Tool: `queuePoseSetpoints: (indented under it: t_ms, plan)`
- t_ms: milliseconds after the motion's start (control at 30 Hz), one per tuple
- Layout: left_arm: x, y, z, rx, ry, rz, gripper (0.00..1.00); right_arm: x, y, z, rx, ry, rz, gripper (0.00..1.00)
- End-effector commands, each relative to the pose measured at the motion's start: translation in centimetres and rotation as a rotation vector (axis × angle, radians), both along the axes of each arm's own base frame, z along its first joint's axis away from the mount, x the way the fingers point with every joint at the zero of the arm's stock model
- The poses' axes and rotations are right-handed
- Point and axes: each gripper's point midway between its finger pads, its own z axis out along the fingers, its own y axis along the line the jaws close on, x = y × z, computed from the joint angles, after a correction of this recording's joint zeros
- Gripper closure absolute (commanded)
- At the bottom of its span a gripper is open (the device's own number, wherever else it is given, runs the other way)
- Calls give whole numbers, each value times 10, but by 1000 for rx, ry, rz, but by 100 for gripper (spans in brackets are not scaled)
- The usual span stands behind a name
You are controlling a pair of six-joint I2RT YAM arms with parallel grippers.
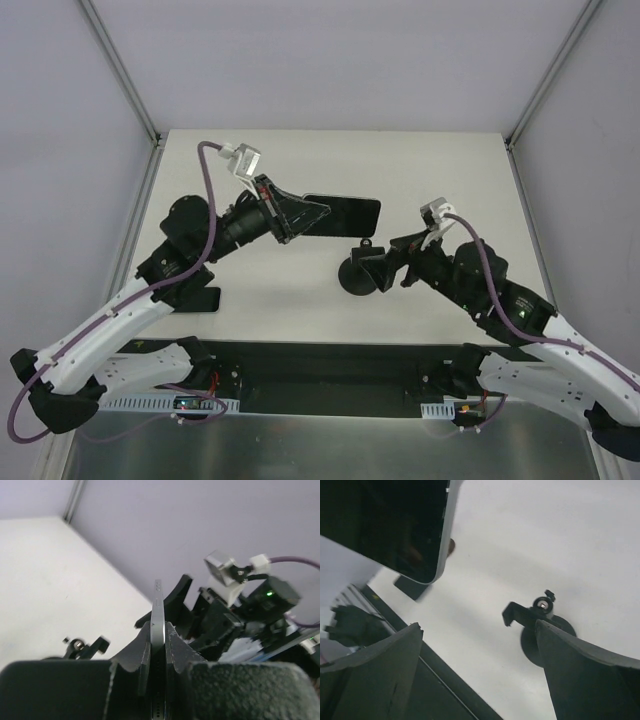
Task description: Place the phone on the phone stand
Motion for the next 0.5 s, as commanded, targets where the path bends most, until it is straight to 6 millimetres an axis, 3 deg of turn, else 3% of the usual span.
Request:
queuePoseSetpoints:
  t_ms: [0, 33, 133, 200, 267, 467]
  plan:
    - [-21, 17, 73, -411, -146, -31, 100, -5, 15, 51, 397, 71, -5, 4]
    - [-23, 19, 72, -468, -132, -40, 100, -10, 17, 76, 510, 26, 40, 3]
    - [-26, 22, 74, -539, -128, -59, 100, -33, 30, 104, 656, -31, 223, 1]
    - [-27, 20, 74, -563, -122, -79, 100, -48, 36, 113, 675, -45, 321, 1]
    - [-32, 20, 77, -615, -119, -114, 100, -44, 36, 117, 698, -37, 305, 1]
    - [-39, 14, 73, -689, -107, -203, 100, -30, 23, 121, 806, 6, 201, 23]
